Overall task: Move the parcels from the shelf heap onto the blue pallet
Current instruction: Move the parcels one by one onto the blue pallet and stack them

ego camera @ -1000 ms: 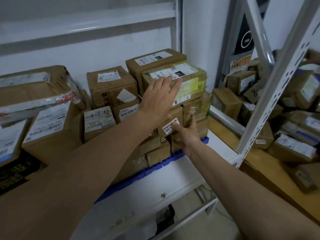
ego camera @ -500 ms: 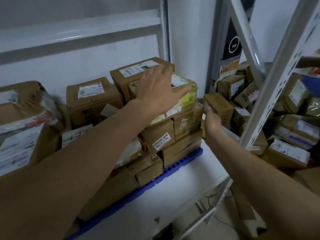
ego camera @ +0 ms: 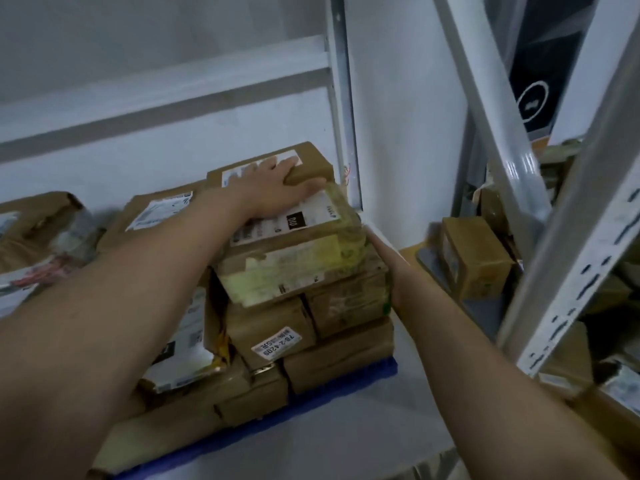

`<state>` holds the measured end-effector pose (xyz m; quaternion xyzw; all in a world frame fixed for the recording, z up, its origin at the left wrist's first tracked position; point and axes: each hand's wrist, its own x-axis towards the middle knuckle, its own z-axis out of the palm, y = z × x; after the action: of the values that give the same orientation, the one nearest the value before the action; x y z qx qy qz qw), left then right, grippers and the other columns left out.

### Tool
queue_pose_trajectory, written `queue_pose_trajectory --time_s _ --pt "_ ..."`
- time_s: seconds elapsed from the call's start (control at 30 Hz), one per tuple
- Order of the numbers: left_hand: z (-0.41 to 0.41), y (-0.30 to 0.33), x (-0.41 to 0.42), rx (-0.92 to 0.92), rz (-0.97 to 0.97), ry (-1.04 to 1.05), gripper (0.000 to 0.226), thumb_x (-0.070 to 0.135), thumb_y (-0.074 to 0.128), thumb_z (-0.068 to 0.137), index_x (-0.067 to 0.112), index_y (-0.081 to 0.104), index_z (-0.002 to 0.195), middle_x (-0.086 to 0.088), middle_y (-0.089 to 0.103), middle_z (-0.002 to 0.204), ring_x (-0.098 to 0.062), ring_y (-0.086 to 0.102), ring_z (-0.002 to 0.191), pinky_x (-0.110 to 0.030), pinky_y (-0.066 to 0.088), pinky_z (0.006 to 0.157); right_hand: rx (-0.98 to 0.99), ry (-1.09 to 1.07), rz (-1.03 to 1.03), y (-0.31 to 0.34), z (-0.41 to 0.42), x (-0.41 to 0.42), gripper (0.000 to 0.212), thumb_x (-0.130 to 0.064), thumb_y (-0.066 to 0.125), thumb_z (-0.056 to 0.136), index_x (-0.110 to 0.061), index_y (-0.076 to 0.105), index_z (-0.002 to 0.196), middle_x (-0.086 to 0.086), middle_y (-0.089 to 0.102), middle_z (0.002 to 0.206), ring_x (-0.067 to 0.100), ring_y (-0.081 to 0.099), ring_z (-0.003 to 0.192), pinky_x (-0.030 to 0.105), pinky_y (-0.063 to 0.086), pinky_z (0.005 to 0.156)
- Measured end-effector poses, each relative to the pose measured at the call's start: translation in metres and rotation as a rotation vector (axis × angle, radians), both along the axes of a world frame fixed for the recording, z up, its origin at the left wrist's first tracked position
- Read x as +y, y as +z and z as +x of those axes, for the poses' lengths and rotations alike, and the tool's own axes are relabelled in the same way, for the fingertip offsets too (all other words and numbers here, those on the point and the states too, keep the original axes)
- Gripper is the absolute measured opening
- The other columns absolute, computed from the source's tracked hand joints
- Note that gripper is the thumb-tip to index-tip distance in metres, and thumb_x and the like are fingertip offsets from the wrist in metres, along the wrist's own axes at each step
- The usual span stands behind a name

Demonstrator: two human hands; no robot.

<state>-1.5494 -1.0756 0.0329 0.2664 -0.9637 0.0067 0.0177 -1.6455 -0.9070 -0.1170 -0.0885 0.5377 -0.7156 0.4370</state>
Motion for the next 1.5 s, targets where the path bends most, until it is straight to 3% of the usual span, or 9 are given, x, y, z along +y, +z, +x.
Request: queue_pose_trajectory --time_s 0.17,0.3,0.37,0.47,0.67,0.9,1.17,1.37,1.5 --pt "0.005 -0.001 0.010 -0.025 0.011 0.042 0.114 0.099 0.007 0.056 0.038 0.005 0.152 0.001 0.005 0.162 -0.030 0.006 0.148 -0.055 0.012 0.116 -0.012 0.072 0.004 -0.062 -0.052 -0.030 0.105 -0.078 0.075 0.052 -0.043 0.033 0.142 0.006 0.050 0.143 0.031 0.054 0.124 0.054 0.046 0.099" --pt "0.006 -0.002 0.021 -0.030 -0.031 0.068 0.107 0.094 0.008 0.064 0.035 0.006 0.153 -0.001 0.005 0.162 -0.032 0.005 0.148 -0.056 0.010 0.117 -0.030 0.166 -0.011 0.000 -0.003 -0.003 0.038 -0.068 0.054 0.084 -0.038 0.068 0.104 0.003 0.070 0.114 0.022 0.063 0.108 0.048 0.044 0.102" --pt "0.003 -0.004 0.024 -0.025 -0.043 0.083 0.100 0.090 0.012 0.071 0.033 0.010 0.153 -0.002 0.008 0.162 -0.033 0.008 0.147 -0.056 0.010 0.116 0.006 0.161 -0.001 0.009 0.006 0.005 0.033 -0.054 0.045 0.095 -0.033 0.067 0.082 0.001 0.075 0.082 0.020 0.067 0.088 0.042 0.048 0.097" --pt "-0.006 -0.004 0.030 0.015 -0.047 0.109 0.097 0.087 0.020 0.075 0.025 0.023 0.149 -0.007 0.023 0.157 -0.034 0.020 0.143 -0.056 0.018 0.114 0.033 0.119 0.005 0.007 0.006 0.004 0.039 -0.060 0.047 0.091 -0.027 0.068 0.090 0.005 0.074 0.089 0.023 0.067 0.092 0.042 0.048 0.098" --pt "-0.028 0.008 0.041 0.115 -0.036 0.071 0.095 0.085 0.024 0.078 0.026 0.020 0.152 -0.005 0.012 0.161 -0.027 0.008 0.148 -0.053 0.013 0.117 0.095 0.047 0.040 -0.057 -0.059 -0.044 0.129 -0.100 0.050 0.031 -0.040 0.034 0.145 -0.002 0.043 0.146 0.026 0.042 0.132 0.057 0.034 0.107" --pt "-0.023 0.005 0.025 -0.007 0.044 0.162 0.088 0.086 0.019 0.078 0.039 0.008 0.152 0.001 0.006 0.162 -0.030 0.005 0.148 -0.058 0.009 0.115 0.162 0.256 -0.079 0.033 -0.024 -0.037 0.045 -0.058 0.045 0.093 -0.022 0.061 0.115 0.007 0.071 0.104 0.025 0.066 0.099 0.040 0.051 0.089" --pt "-0.019 0.000 0.030 0.036 0.013 0.187 0.084 0.082 0.020 0.082 0.037 0.009 0.152 0.001 0.006 0.162 -0.031 0.003 0.148 -0.061 0.005 0.115 0.210 0.337 -0.069 0.027 -0.030 -0.041 0.042 -0.053 0.039 0.097 -0.020 0.065 0.099 0.003 0.076 0.080 0.019 0.072 0.077 0.034 0.050 0.073" --pt "-0.016 0.004 0.029 0.035 0.049 0.171 0.080 0.080 0.017 0.084 0.038 0.010 0.152 0.000 0.007 0.162 -0.030 0.004 0.148 -0.059 0.005 0.116 0.361 0.268 0.067 0.054 -0.021 -0.037 0.074 -0.073 0.042 0.085 -0.018 0.053 0.133 0.005 0.059 0.127 0.027 0.052 0.124 0.044 0.036 0.108" --pt "-0.001 0.007 0.016 0.039 0.040 0.192 0.068 0.072 0.015 0.090 0.042 0.011 0.151 0.001 0.008 0.162 -0.029 0.007 0.148 -0.056 0.010 0.116 0.429 0.175 0.004 0.088 -0.020 -0.034 0.055 -0.061 0.033 0.095 -0.026 0.047 0.135 0.002 0.050 0.140 0.020 0.052 0.123 0.031 0.042 0.098"
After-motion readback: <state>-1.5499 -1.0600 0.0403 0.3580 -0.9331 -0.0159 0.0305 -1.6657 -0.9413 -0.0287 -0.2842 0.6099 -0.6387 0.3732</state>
